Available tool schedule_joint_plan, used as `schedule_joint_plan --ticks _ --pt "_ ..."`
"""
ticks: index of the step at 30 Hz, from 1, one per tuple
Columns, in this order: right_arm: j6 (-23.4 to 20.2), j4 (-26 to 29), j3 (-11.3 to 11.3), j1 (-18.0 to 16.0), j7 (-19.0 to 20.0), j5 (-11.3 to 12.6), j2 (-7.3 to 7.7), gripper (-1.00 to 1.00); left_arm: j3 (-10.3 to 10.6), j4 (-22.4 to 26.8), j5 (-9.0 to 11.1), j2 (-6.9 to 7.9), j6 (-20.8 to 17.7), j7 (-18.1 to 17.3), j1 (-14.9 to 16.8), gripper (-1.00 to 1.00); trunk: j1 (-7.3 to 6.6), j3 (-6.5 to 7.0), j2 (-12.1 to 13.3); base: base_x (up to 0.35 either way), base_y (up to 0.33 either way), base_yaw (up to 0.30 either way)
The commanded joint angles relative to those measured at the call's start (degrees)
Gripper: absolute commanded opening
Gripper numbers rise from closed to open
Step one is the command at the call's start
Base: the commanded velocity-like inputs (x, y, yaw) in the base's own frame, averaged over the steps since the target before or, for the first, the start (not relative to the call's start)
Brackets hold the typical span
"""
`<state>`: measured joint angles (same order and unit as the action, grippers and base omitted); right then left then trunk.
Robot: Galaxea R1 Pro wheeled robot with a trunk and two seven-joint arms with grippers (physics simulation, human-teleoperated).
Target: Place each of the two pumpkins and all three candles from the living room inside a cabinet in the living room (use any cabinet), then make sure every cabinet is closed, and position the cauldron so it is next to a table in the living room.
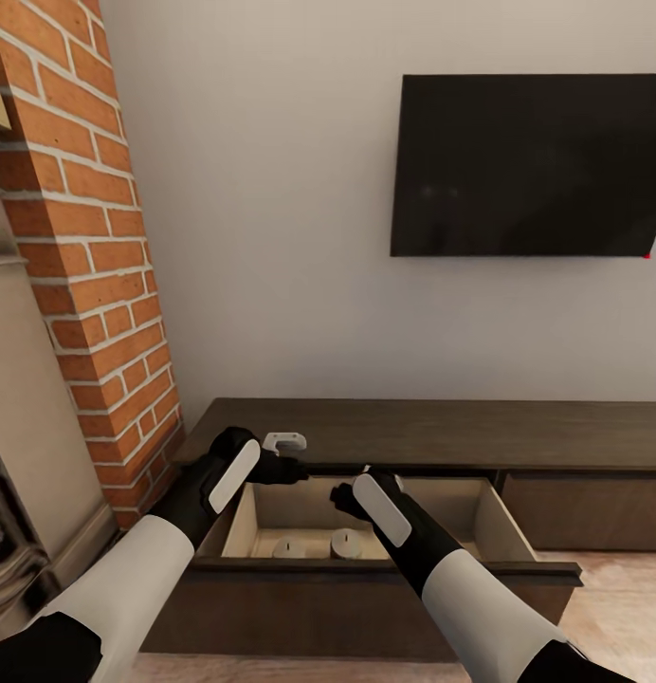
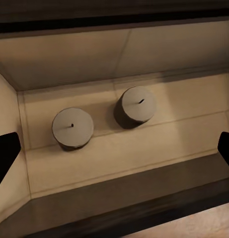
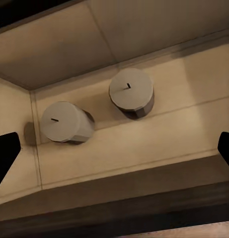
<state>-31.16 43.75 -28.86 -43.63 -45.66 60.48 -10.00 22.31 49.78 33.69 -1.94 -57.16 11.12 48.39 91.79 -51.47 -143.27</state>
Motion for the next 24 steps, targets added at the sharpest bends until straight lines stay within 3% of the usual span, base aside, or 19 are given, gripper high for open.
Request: schedule_joint_plan --ticks 1,4,16,24 --pt "-0.2 0.1 -0.1 0.0 -0.4 0.3 0.0 1.0 0.1 0.1 0.6 0.02 -0.1 0.6 0.0 1.0 -0.03 0.16 0.0 -0.008 0.0 0.0" --pt "-0.2 0.1 -0.6 0.0 -0.4 0.3 0.0 1.0 0.1 0.1 0.6 0.0 -0.1 0.6 0.0 1.0 -0.11 0.83 0.0 -0.002 0.0 0.0" --pt "-0.2 0.1 -0.8 0.0 -0.4 0.3 0.0 1.0 0.1 0.1 0.6 0.0 -0.1 0.6 0.0 1.0 -2.75 2.98 4.8 0.0 0.0 -0.005" --pt "-0.2 0.1 -0.8 0.0 -0.4 0.3 0.0 1.0 0.1 0.1 0.6 0.0 -0.1 0.6 0.0 1.0 -4.5 4.42 8.1 -0.03 0.0 -0.195"
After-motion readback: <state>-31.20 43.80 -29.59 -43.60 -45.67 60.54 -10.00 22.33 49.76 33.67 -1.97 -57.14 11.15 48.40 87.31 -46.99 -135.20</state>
